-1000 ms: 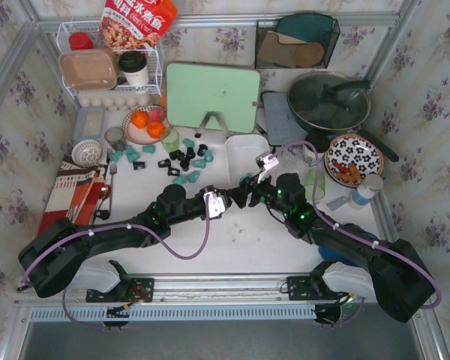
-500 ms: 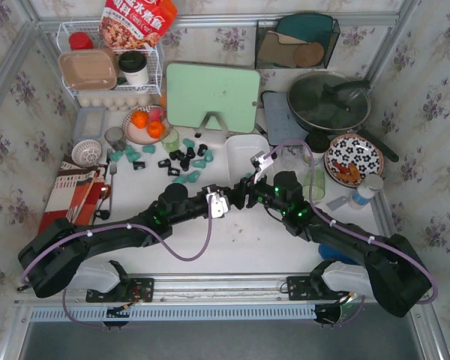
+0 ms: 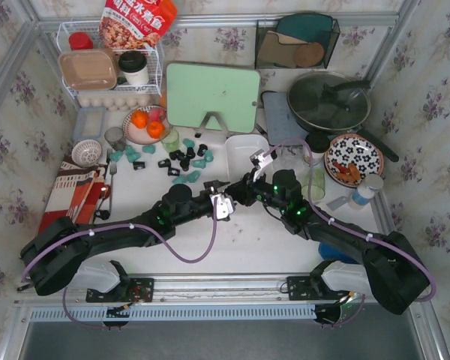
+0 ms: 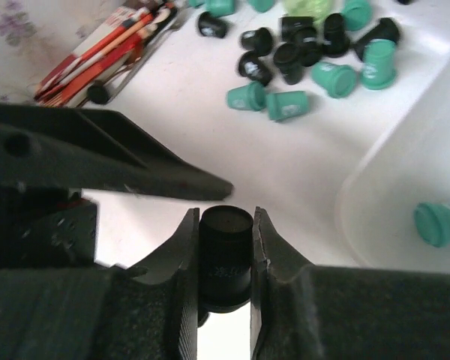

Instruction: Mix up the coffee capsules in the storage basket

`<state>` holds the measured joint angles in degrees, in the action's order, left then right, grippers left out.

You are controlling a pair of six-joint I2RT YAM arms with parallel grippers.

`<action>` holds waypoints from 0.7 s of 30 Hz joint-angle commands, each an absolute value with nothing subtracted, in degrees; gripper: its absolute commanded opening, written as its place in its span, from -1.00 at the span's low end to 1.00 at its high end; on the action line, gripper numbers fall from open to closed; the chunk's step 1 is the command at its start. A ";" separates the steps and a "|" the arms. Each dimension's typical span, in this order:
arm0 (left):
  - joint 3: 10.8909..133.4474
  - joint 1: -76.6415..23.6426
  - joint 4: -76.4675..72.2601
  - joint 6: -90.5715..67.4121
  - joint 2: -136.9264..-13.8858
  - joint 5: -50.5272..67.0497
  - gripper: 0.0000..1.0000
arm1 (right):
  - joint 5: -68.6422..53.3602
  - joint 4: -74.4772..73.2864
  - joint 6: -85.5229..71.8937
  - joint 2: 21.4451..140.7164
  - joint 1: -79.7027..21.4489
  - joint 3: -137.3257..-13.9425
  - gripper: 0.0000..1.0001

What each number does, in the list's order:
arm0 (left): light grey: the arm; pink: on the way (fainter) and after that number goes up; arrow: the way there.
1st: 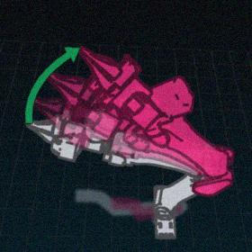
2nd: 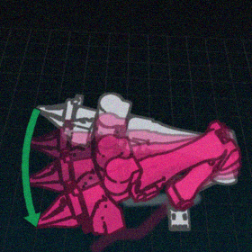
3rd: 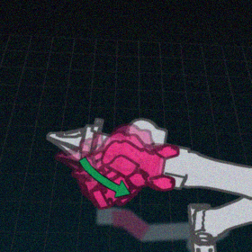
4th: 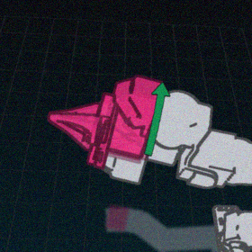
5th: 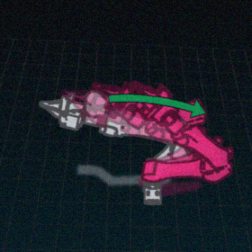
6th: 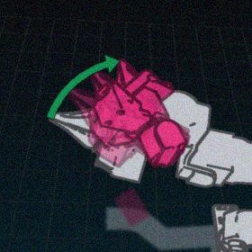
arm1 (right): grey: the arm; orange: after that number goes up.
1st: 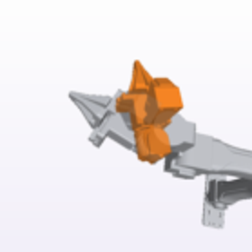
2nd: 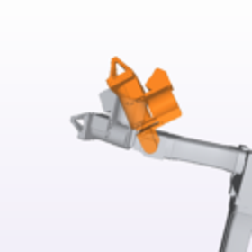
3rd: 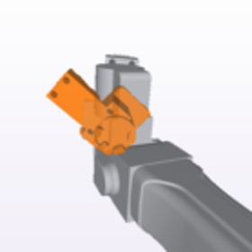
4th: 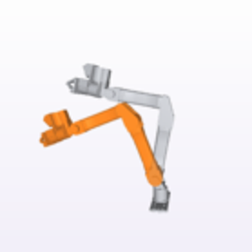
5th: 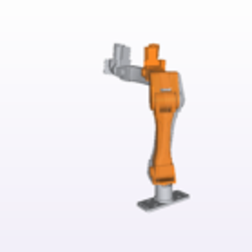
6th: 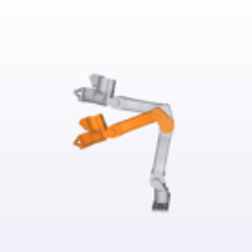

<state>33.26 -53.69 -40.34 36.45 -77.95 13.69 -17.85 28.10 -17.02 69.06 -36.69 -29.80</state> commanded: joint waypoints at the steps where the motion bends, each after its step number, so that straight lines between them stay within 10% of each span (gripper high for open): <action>1: 33.42 -53.70 -43.55 34.54 -78.27 8.29 0.39 | -11.25 27.01 -16.00 67.95 -36.65 -29.33 -0.77; 7: 31.87 -53.60 -44.25 31.78 -76.66 3.52 1.00 | 1.21 26.80 -15.15 66.09 -36.63 -27.76 -1.00; 13: 33.37 -49.39 -38.26 16.54 -74.49 -14.31 0.98 | 28.02 38.19 -13.67 69.93 -36.57 -24.10 -1.00; 21: 41.55 -34.16 -3.97 -20.86 -73.64 -24.27 0.98 | 33.03 50.01 -8.25 86.94 -36.52 -29.84 -0.95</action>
<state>39.86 -38.48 -22.06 -0.03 -73.34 -18.28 27.27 42.15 -11.09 81.45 -36.53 -26.74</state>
